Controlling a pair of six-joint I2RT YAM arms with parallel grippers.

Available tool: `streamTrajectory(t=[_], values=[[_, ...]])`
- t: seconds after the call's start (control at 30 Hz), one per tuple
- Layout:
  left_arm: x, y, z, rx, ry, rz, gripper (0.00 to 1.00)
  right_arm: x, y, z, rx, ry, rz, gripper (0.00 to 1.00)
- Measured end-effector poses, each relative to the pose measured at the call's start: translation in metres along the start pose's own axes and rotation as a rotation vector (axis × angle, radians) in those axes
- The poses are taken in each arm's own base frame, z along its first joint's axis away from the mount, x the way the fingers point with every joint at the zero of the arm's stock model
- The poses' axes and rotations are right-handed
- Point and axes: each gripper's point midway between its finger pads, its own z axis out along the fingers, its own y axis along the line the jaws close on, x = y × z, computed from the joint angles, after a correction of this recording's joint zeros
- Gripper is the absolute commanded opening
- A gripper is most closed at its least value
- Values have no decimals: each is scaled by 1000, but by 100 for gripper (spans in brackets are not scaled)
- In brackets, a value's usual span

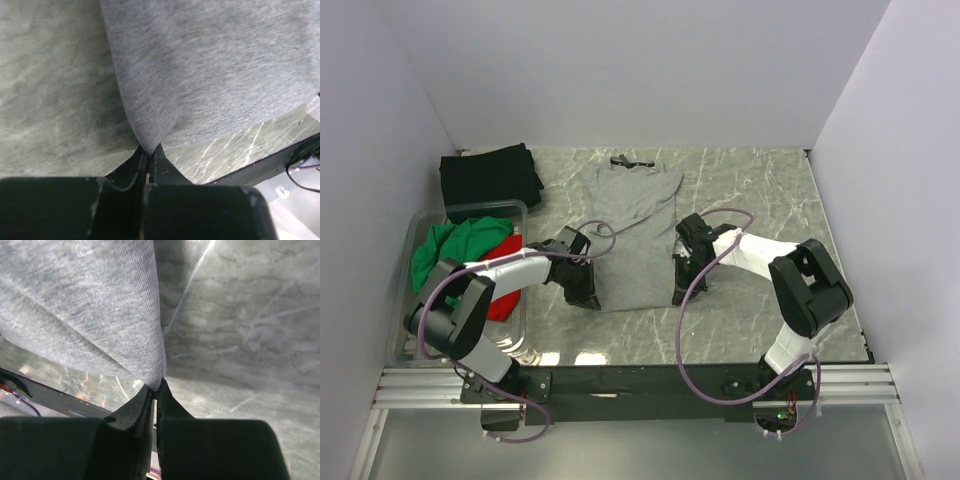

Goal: Fold and stack the t-shirts
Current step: Fold the tshirt

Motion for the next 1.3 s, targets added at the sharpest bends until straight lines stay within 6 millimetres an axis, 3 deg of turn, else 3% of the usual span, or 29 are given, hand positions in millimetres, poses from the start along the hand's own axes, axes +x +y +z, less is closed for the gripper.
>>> streamTrajectory(t=[0.2, 0.33, 0.43, 0.6, 0.73, 1.03, 1.3], values=[[-1, 10, -7, -62, -30, -9, 0, 0, 1, -7, 5, -5, 0, 0], [-1, 18, -23, -117, -71, -10, 0, 0, 6, -17, -3, -9, -2, 0], [-6, 13, -47, -126, -124, -6, 0, -2, 16, -36, -23, -33, -12, 0], [-25, -13, -99, -81, -259, 5, 0, -9, 38, -82, -77, -128, -39, 0], [-21, -19, -118, -63, -281, -14, 0, -6, 47, -109, -104, -176, -45, 0], [18, -14, -131, -55, -172, -69, 0, 42, 45, -123, -108, -136, -45, 0], [50, -29, -171, 35, -134, -86, 0, 93, 50, -148, -159, -128, -22, 0]])
